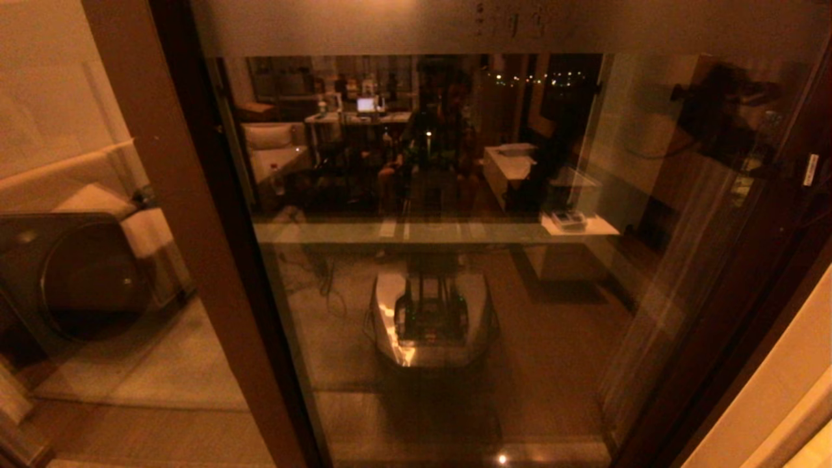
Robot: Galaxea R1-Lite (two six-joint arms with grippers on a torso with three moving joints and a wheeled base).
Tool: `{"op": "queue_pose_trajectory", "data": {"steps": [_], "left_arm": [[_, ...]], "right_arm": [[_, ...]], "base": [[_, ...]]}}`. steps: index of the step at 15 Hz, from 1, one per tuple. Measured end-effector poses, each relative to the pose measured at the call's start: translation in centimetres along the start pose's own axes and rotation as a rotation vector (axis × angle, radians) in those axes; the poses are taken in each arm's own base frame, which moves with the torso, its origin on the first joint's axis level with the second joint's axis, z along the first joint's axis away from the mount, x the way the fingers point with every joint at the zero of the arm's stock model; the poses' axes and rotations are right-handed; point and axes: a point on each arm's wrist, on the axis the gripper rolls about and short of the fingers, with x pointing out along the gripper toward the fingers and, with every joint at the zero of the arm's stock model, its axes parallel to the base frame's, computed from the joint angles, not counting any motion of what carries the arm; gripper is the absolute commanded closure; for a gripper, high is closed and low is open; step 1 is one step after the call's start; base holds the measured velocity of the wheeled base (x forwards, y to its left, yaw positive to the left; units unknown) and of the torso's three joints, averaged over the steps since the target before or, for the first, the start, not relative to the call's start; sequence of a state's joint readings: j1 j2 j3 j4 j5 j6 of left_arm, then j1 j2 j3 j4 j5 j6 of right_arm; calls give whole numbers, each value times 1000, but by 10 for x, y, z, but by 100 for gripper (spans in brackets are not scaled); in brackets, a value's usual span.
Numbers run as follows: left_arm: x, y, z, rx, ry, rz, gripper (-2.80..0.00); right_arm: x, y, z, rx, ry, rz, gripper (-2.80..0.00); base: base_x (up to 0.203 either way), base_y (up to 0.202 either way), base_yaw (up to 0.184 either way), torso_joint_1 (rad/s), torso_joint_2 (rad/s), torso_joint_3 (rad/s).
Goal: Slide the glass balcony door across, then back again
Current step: Open the slid door
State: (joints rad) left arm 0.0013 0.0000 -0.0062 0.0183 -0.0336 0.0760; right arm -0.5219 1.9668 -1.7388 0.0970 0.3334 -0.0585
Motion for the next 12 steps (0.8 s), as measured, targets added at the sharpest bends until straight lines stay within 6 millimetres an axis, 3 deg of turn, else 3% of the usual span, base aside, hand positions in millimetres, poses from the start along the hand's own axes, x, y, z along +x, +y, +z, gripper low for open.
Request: {"op": "queue_pose_trajectory", "data": {"steps": [12], "left_arm": [[0, 0, 0, 0, 0, 0, 0]], "right_arm": [[10, 4, -3, 46, 6, 98, -280]], "base": [[0, 0, 0, 0, 0, 0]]}}
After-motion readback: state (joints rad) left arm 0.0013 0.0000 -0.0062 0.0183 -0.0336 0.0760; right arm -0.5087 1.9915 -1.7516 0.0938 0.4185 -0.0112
